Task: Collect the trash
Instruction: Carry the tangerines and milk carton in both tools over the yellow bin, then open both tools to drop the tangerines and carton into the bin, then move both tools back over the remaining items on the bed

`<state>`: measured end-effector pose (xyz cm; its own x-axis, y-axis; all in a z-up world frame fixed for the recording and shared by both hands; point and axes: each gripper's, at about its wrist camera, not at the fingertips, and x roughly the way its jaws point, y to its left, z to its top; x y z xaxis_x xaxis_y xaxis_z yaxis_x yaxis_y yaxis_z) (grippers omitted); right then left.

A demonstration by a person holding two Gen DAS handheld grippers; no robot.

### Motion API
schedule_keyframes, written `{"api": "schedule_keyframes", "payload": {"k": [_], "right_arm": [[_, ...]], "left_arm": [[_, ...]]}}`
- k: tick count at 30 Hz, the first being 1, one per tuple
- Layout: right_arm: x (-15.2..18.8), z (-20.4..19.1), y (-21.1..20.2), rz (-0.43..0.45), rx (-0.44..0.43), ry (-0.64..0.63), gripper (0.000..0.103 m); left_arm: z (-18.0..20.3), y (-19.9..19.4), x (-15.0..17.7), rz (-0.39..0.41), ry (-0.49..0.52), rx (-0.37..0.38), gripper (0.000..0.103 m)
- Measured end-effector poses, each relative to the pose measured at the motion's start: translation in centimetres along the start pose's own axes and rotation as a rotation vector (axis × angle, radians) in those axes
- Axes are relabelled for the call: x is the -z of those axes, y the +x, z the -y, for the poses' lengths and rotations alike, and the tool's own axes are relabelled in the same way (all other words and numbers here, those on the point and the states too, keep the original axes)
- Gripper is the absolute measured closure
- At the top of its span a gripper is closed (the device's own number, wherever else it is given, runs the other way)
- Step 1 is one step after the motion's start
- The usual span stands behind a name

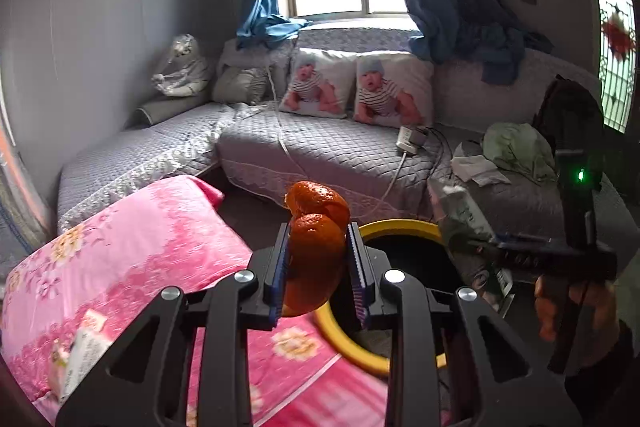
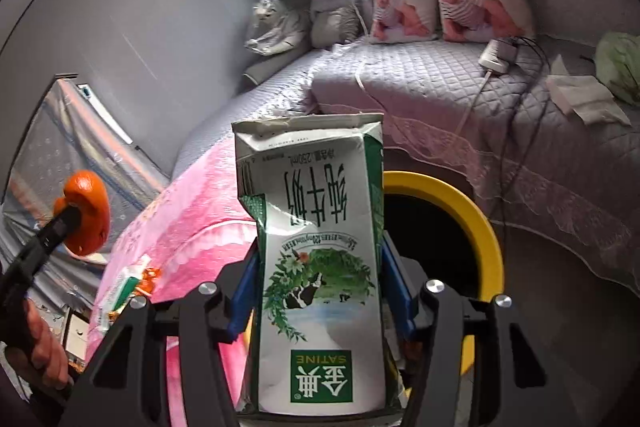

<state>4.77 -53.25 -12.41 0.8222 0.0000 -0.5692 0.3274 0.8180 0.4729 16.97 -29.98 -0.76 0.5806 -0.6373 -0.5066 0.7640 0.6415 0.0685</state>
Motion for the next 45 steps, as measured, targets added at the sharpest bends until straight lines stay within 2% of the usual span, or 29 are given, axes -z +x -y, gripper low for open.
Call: {"api": "schedule_keyframes", "payload": {"k": [3,8,16,17,19,20,21,22,27,32,34,37,40,45], "right_arm": [[0.3,1.1,0.8,0.0,0.064,-0.009,0.051],[0.2,3.0,2.0,-0.029,0.086,0.02,0.05],[0.3,4.7,3.4,-0.061,0.11,0.059,0.047],[0.3,4.8,3.4,-0.059,0.11,0.064,0.047],[0.3,5.0,3.1,-0.052,0.124,0.078,0.035],[0.2,5.1,2.8,-0.04,0.138,0.087,0.028],[0.1,5.3,2.5,-0.028,0.15,0.099,0.026],[0.0,5.6,2.1,-0.015,0.153,0.119,0.025],[-0.1,5.7,0.0,0.055,0.165,0.142,0.018],[0.0,2.3,-1.0,0.075,0.099,0.025,0.017],[0.1,-0.3,-0.8,0.064,0.052,-0.059,0.016],[0.7,-4.8,-0.1,0.046,-0.026,-0.195,0.016],[1.9,-10.4,0.6,0.032,-0.119,-0.359,0.016],[5.0,-19.8,2.1,-0.011,-0.267,-0.617,0.016]], "left_arm": [[1.6,1.8,-0.4,-0.006,0.009,0.019,0.077],[3.3,5.2,-0.3,-0.037,-0.02,0.073,0.077],[2.5,11.4,1.4,-0.154,-0.156,0.15,0.074],[2.0,11.8,1.7,-0.167,-0.187,0.16,0.071],[1.4,11.6,1.9,-0.16,-0.204,0.172,0.06],[1.4,11.4,1.9,-0.151,-0.204,0.166,0.046],[1.1,10.8,1.9,-0.125,-0.212,0.151,0.03],[0.8,10.4,1.9,-0.108,-0.222,0.146,0.023],[-2.3,7.7,1.7,-0.026,-0.352,0.134,0.015],[-5.8,3.1,0.7,0.029,-0.472,0.18,0.014],[-7.6,0.5,-0.1,0.055,-0.497,0.209,0.013],[-11.0,-4.2,-0.6,0.113,-0.518,0.197,0.012],[-15.3,-9.4,-0.4,0.161,-0.537,0.127,0.01],[-23.5,-18.2,1.3,0.169,-0.592,-0.009,0.01]]}}
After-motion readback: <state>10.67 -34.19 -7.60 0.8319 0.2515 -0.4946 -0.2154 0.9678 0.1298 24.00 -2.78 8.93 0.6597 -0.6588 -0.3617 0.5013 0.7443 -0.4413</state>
